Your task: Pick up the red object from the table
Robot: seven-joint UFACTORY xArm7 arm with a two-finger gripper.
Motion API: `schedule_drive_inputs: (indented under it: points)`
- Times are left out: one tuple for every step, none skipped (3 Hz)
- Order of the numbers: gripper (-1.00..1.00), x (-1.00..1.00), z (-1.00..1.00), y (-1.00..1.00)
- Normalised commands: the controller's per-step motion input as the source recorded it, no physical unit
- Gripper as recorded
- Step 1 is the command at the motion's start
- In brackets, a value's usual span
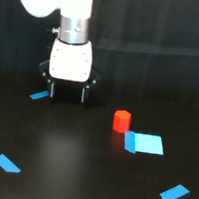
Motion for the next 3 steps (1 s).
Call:
schedule_drive_inputs:
  points:
    - [1.00, 0.95, -0.33, -0.10]
    - [1.00, 0.97, -0.42, -0.22]
    - [0.97, 0.89, -0.13, -0.34]
